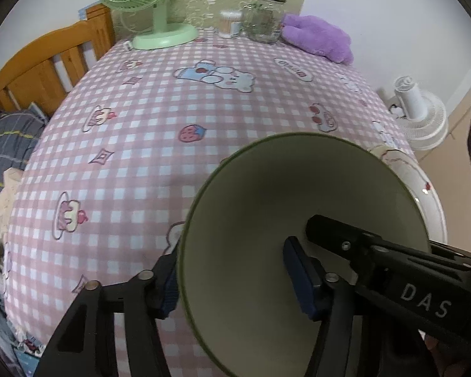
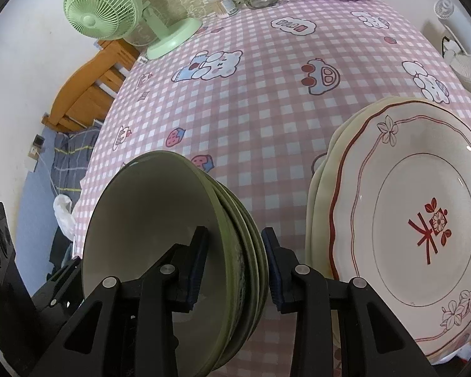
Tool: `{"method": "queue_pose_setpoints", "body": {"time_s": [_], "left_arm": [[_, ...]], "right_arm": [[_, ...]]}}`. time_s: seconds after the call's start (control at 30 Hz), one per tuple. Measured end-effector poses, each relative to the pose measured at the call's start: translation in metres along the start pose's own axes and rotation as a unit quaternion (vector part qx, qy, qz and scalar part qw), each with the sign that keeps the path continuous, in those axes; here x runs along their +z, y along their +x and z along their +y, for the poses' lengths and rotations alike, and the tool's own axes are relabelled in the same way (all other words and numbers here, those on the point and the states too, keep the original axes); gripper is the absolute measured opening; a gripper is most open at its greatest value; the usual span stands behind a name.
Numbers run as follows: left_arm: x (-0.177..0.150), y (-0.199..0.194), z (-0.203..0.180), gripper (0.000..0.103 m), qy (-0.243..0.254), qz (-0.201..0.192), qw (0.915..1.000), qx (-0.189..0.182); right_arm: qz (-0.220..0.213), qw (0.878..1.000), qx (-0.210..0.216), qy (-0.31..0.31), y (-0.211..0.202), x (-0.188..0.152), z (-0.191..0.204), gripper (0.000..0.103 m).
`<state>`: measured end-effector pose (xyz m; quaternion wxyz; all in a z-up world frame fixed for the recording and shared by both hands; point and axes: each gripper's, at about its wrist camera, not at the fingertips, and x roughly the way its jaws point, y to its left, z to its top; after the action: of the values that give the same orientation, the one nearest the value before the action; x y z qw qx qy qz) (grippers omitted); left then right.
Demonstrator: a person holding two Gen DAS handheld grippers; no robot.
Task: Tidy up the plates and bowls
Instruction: 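Lift the nested bowls with both grippers and carry them over the plate stack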
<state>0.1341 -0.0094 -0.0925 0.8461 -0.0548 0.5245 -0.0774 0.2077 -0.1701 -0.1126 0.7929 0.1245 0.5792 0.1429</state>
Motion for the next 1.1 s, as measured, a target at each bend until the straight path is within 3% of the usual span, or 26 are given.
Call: {"method": "queue_pose_setpoints", "body": {"time_s": [0.53,1.1], "left_arm": [[0.004,0.002,0.014,0.051,0.007,0.015,0.9968,-0.079],[0.022,-0.045,0.018,0.051,0.036,-0.014,0.9952,-0.090]], "right_arm": [[-0.012,0.998,-0.065,0.018,-0.002,0.000,0.015,0.040],[-0.044,0.995,-0.073,0.055,-0.039,0.002,0.041,0.040]]}}
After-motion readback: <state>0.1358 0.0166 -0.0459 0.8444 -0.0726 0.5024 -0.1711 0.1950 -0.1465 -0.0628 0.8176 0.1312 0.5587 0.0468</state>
